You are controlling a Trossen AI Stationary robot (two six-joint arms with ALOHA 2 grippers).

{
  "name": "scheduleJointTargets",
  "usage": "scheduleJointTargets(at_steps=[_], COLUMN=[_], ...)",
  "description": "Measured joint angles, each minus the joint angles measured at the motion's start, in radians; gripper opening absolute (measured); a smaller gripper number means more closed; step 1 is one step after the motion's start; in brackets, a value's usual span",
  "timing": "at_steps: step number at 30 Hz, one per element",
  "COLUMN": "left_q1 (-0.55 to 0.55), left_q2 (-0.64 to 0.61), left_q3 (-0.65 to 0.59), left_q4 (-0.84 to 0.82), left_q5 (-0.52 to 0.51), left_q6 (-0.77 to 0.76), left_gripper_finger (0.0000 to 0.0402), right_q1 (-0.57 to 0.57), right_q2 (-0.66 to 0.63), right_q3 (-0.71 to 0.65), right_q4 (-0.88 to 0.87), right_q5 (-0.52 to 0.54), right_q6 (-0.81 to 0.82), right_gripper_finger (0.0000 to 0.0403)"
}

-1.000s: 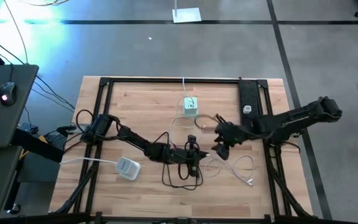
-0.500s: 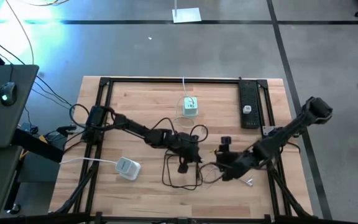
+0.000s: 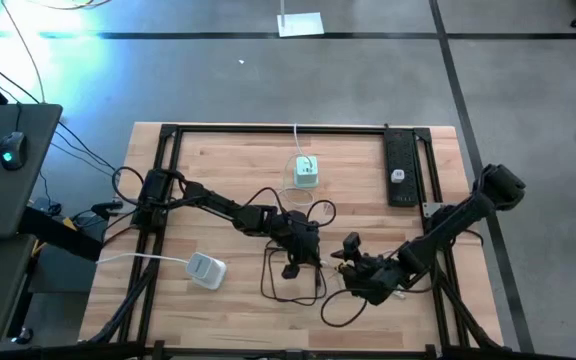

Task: Insert USB
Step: Insert the white charger cable into the white charger adapter

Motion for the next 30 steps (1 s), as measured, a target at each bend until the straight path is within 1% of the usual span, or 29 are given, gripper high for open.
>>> scheduleJointTargets(at_steps=[4,6,8,10,13,18,22,27,30], left_q1=[-0.003,-0.004,-0.004,-0.004,-0.004,-0.007,-0.01,-0.01,-0.01], left_q2=[-0.001,-0.001,-0.002,-0.002,-0.002,-0.003,-0.003,-0.003,-0.003], left_q3=[0.0,0.0,0.0,0.0,0.0,0.0,0.0,0.0,0.0], left_q4=[0.028,0.033,0.029,0.026,0.048,0.049,0.049,0.052,0.051], left_q5=[0.01,0.012,0.011,0.014,0.061,0.066,0.066,0.066,0.066], left_q6=[0.0,0.0,0.0,0.0,0.001,0.001,0.001,0.001,0.0], left_gripper_finger=[0.0,0.0,0.0,0.0,0.0,0.0,0.0,0.0,0.0], right_q1=[0.001,0.007,0.018,0.028,0.04,0.052,0.04,0.02,0.018], right_q2=[0.07,0.103,0.123,0.123,0.119,0.119,0.118,0.117,0.117], right_q3=[0.0,0.0,0.0,0.0,0.0,0.0,0.0,0.0,0.0], right_q4=[0.102,0.166,0.177,0.175,0.185,0.204,0.223,0.243,0.256], right_q5=[-0.01,0.047,0.123,0.173,0.166,0.162,0.195,0.145,0.152], right_q6=[-0.051,-0.063,-0.074,-0.077,-0.068,-0.111,-0.151,-0.192,-0.228], right_gripper_finger=[0.0195,0.0195,0.0195,0.0193,0.0184,0.0167,0.0154,0.0151,0.0151])
